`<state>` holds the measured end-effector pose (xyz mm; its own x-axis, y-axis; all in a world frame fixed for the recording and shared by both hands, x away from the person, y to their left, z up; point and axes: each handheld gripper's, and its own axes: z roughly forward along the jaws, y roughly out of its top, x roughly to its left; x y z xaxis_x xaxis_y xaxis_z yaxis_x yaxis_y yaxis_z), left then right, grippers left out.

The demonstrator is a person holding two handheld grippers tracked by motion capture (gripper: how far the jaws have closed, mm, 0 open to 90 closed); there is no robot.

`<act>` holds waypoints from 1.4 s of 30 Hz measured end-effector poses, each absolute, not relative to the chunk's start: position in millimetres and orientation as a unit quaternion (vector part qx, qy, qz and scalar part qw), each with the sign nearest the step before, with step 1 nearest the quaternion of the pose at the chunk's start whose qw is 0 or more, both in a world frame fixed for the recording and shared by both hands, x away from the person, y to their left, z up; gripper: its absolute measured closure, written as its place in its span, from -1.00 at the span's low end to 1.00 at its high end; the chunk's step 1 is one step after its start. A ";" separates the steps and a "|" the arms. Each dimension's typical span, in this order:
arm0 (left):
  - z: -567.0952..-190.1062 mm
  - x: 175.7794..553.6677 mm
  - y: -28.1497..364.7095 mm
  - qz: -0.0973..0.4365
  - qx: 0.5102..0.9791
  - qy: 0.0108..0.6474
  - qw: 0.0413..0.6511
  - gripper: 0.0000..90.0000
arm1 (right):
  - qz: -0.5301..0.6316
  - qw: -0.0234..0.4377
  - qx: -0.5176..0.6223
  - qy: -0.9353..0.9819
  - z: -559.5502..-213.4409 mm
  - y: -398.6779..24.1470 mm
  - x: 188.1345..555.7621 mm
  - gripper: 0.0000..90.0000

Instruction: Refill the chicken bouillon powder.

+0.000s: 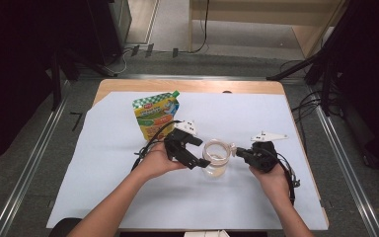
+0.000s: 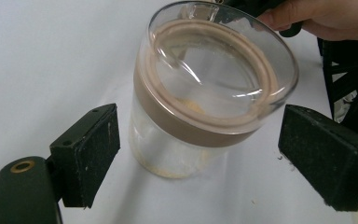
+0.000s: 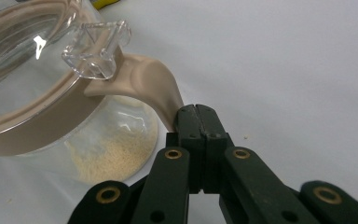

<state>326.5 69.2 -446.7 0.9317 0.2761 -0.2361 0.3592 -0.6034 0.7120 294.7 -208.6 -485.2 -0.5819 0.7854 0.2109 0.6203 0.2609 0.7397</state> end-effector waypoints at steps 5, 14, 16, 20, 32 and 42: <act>-452.2 324.0 60.7 -0.047 0.898 0.166 0.405 -0.69 | 0.412 0.099 0.448 0.787 -485.0 -208.0 295.2 1.00; -456.0 321.5 51.9 -0.030 0.901 0.156 0.403 -0.71 | 0.413 0.101 0.451 0.785 -486.2 -207.2 295.6 1.00; -455.9 320.9 51.2 -0.029 0.900 0.158 0.406 -0.71 | 0.413 0.101 0.450 0.785 -486.6 -207.2 295.7 1.00; -454.5 320.9 50.2 -0.029 0.902 0.161 0.400 -0.72 | 0.412 0.102 0.450 0.786 -486.7 -207.1 295.7 1.00; -453.7 321.5 45.9 -0.021 0.900 0.156 0.405 -0.76 | 0.409 0.103 0.452 0.786 -487.4 -206.1 295.9 1.00; -444.9 321.7 43.5 -0.012 0.905 0.146 0.399 -0.75 | 0.409 0.102 0.452 0.786 -487.5 -206.0 295.9 1.00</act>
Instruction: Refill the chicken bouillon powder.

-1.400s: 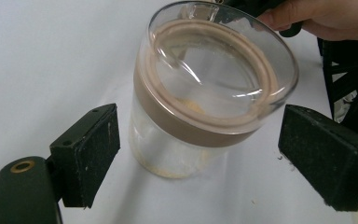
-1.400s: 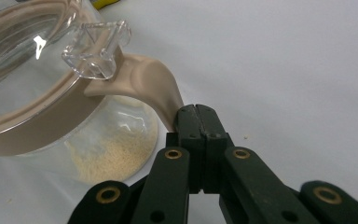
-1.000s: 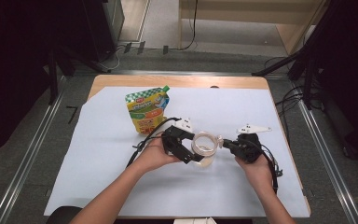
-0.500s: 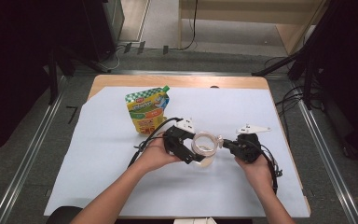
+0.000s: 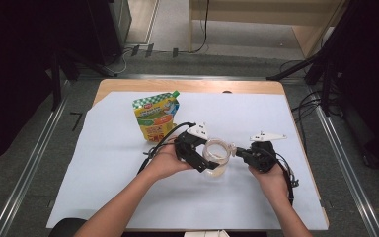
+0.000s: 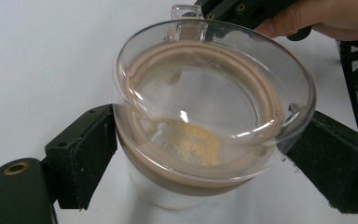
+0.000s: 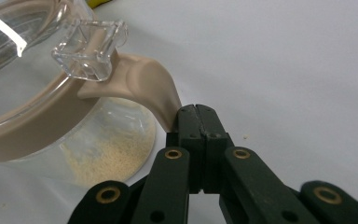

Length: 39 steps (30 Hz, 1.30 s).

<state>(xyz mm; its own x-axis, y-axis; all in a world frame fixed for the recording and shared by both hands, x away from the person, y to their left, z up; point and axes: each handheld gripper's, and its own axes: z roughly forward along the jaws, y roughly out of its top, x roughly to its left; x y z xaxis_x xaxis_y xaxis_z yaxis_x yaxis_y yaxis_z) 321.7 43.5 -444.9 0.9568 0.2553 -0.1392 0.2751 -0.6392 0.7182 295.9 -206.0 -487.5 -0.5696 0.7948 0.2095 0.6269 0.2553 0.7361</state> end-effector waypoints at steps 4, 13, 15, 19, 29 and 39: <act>-441.6 322.2 42.9 -0.012 0.907 0.145 0.396 -0.75 | 0.410 0.102 0.452 0.786 -487.5 -206.0 295.9 1.00; -430.7 322.2 40.8 -0.009 0.907 0.142 0.397 -0.73 | 0.410 0.102 0.452 0.786 -487.5 -206.0 295.9 1.00; -427.5 323.0 39.9 -0.010 0.908 0.140 0.395 -0.73 | 0.409 0.102 0.452 0.786 -487.5 -205.9 295.9 1.00; -421.4 323.9 38.5 -0.014 0.906 0.135 0.401 -0.68 | 0.409 0.102 0.451 0.787 -487.8 -206.1 296.1 1.00; -409.1 328.1 33.2 -0.010 0.904 0.143 0.402 -0.64 | 0.408 0.102 0.451 0.787 -488.0 -206.2 296.2 1.00; -397.6 331.5 20.4 -0.009 0.905 0.143 0.400 -0.63 | 0.408 0.102 0.452 0.787 -488.0 -206.1 296.1 1.00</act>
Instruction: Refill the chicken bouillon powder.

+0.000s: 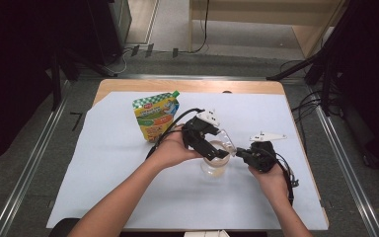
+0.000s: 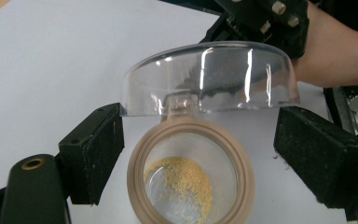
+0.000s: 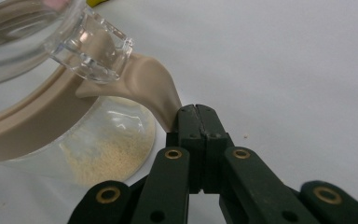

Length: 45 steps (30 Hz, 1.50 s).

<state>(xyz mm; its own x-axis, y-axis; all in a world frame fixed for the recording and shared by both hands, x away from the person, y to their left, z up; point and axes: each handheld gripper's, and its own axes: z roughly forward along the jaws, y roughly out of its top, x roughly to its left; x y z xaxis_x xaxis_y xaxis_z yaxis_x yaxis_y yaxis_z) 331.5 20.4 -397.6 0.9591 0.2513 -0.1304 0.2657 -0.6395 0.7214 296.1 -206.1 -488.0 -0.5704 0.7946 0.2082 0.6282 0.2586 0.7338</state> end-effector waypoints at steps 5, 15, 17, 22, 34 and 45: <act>-394.4 336.1 13.6 -0.019 0.903 0.150 0.401 -0.60 | 0.408 0.102 0.453 0.786 -488.1 -206.0 296.1 1.00; -397.4 347.6 1.8 -0.044 0.901 0.164 0.398 -0.48 | 0.409 0.101 0.453 0.786 -488.4 -206.5 296.0 1.00; -398.0 348.2 0.0 -0.042 0.904 0.160 0.395 -0.48 | 0.410 0.100 0.453 0.785 -488.3 -206.5 295.9 1.00; -398.2 350.1 -0.9 -0.048 0.904 0.164 0.393 -0.47 | 0.411 0.097 0.453 0.785 -488.2 -207.7 294.7 1.00; -391.4 349.6 25.2 -0.051 0.898 0.180 0.399 -0.32 | 0.426 0.097 0.465 0.770 -477.5 -224.8 279.9 0.88; -400.0 342.8 53.5 -0.064 0.895 0.189 0.399 0.00 | 0.442 0.072 0.448 0.774 -469.1 -221.2 246.8 0.49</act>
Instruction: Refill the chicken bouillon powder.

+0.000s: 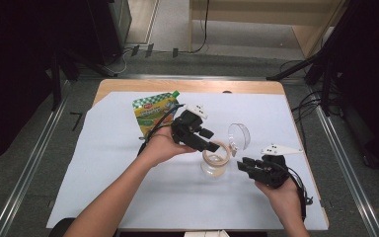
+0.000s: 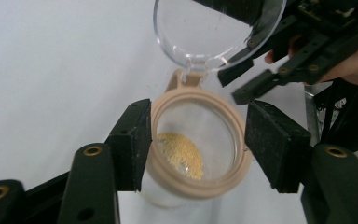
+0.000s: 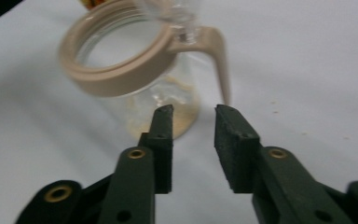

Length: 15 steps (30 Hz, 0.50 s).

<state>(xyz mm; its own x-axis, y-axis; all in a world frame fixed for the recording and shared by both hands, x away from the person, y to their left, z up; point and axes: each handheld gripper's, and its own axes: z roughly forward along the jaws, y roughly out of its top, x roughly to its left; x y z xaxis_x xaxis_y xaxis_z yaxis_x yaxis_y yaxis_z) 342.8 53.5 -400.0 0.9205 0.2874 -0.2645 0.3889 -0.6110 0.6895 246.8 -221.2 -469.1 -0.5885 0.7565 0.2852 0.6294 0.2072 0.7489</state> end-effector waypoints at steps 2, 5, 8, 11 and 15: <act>-402.9 337.9 64.4 -0.053 0.894 0.180 0.406 0.09 | 0.451 0.064 0.445 0.771 -469.0 -217.1 237.3 0.36; -405.8 334.4 74.2 -0.054 0.890 0.188 0.412 0.18 | 0.460 0.063 0.437 0.770 -466.9 -212.9 228.9 0.28; -406.6 333.5 81.6 -0.055 0.896 0.194 0.396 0.17 | 0.463 0.059 0.424 0.776 -464.5 -207.7 223.1 0.27; -407.9 334.1 88.3 -0.064 0.895 0.207 0.390 0.06 | 0.463 0.062 0.411 0.783 -463.5 -202.2 220.0 0.25; -409.3 334.6 104.2 -0.071 0.888 0.232 0.391 0.05 | 0.461 0.055 0.388 0.796 -462.4 -191.0 217.1 0.23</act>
